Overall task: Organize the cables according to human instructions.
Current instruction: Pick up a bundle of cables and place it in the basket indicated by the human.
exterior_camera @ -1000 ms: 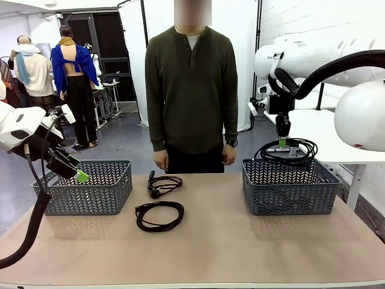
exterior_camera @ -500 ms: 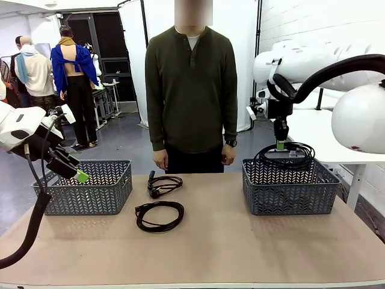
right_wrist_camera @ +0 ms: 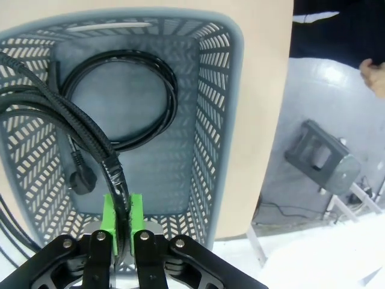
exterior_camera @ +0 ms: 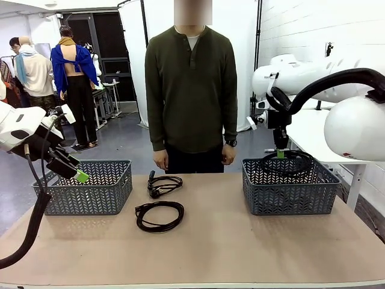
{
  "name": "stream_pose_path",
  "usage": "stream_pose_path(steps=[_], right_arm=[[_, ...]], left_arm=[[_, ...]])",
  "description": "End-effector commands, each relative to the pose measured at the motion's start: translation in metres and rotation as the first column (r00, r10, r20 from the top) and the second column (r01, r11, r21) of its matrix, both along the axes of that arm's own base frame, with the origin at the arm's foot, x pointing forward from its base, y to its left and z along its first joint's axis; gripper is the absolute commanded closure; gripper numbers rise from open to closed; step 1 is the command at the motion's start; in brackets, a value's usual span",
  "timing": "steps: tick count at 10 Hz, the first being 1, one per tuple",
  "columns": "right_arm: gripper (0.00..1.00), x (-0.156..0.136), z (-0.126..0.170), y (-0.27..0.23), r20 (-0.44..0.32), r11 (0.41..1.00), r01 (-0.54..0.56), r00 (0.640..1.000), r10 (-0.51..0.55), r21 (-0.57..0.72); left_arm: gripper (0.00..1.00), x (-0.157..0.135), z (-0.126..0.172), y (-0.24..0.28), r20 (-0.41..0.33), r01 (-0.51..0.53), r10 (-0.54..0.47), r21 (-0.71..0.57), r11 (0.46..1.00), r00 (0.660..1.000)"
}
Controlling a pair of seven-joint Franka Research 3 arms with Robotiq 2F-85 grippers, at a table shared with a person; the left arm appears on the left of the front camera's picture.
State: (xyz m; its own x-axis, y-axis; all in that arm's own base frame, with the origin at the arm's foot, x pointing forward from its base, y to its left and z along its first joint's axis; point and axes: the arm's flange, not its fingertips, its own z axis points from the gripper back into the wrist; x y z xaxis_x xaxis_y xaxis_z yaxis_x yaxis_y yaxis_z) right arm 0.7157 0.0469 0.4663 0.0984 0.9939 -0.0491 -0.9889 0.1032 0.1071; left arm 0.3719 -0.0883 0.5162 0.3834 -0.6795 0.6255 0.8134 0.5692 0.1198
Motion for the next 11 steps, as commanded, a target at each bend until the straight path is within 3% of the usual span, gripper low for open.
stream_pose_path(steps=[1, 11], right_arm=[[1.0, 0.019, 0.004, -0.003, -0.003, 0.999, -0.049, 0.999, 0.049, -0.012], [1.0, 0.042, -0.022, -0.005, -0.002, 0.998, -0.063, 0.998, 0.063, -0.018]], left_arm=[[0.0, 0.001, -0.001, 0.002, -0.002, 0.009, -0.009, -0.013, 1.0, 1.0], [0.0, 0.001, -0.001, 0.002, -0.002, 0.009, -0.009, -0.013, 1.0, 1.0]])
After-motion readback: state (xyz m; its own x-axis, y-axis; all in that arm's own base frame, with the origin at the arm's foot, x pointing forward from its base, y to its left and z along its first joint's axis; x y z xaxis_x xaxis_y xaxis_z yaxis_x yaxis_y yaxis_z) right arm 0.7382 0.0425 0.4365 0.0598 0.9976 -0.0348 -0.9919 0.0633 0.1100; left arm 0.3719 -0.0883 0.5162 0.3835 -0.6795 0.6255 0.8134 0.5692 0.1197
